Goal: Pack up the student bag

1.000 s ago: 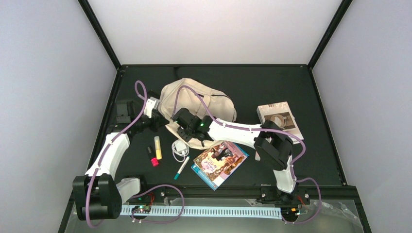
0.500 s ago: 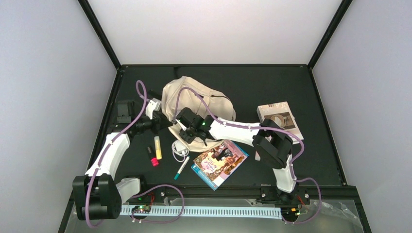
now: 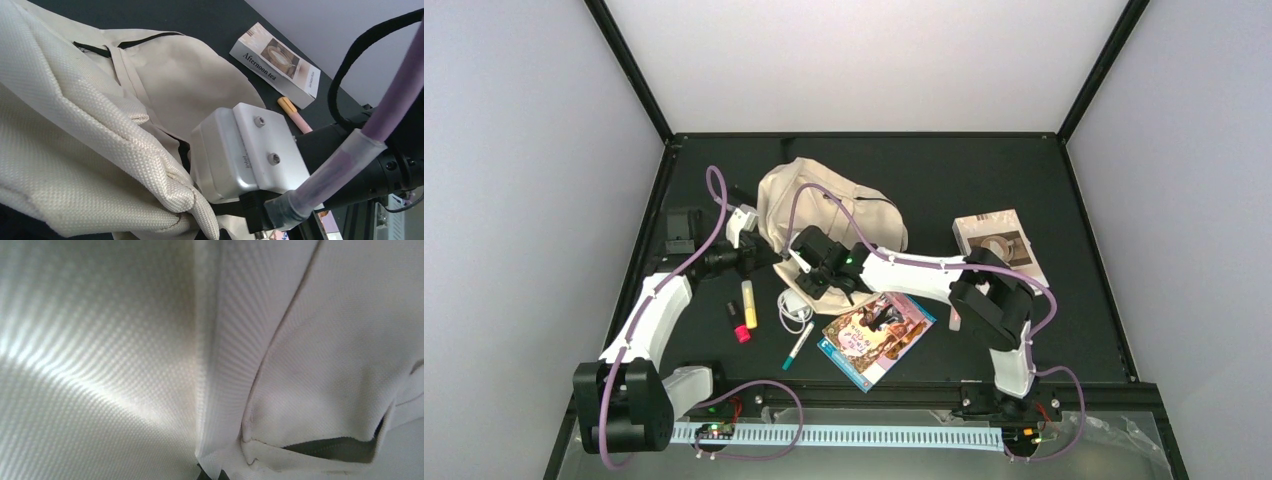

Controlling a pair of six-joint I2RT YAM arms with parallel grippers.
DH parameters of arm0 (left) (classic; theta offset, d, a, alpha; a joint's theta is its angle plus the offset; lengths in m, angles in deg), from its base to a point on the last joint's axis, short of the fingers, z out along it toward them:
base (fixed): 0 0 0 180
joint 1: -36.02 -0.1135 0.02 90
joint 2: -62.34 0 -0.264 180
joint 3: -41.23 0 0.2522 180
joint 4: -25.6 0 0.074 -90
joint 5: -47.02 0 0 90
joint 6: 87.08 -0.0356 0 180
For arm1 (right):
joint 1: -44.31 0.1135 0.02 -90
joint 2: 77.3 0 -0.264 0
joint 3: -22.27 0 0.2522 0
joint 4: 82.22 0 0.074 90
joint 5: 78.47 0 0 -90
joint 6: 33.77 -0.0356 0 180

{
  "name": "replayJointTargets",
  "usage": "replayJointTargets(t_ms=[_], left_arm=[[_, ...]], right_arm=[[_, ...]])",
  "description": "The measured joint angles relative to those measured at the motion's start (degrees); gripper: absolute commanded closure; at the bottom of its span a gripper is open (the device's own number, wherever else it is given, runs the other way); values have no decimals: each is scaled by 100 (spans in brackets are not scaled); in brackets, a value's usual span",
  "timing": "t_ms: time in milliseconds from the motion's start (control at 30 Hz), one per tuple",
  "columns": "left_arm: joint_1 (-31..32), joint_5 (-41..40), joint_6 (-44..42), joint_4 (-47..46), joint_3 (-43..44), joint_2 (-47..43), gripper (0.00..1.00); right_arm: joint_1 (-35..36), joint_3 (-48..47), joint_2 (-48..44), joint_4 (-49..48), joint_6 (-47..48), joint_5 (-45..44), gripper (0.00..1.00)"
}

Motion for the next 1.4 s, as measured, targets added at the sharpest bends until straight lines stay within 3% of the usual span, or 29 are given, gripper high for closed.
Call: replayJointTargets(t_ms=[667,1133,1400], left_arm=[[-68,-485,310,-9,17,114,98],[-538,-815,332,111,144,446,98],[-1025,-903,262,289,282,463,98]], right_arm=[[-192,1561,-1464,-909,-597,-485,99],[-651,2264,-1788,-542,-822,-551,99],[-1274,2625,-2236,-444,-870,-625,99]])
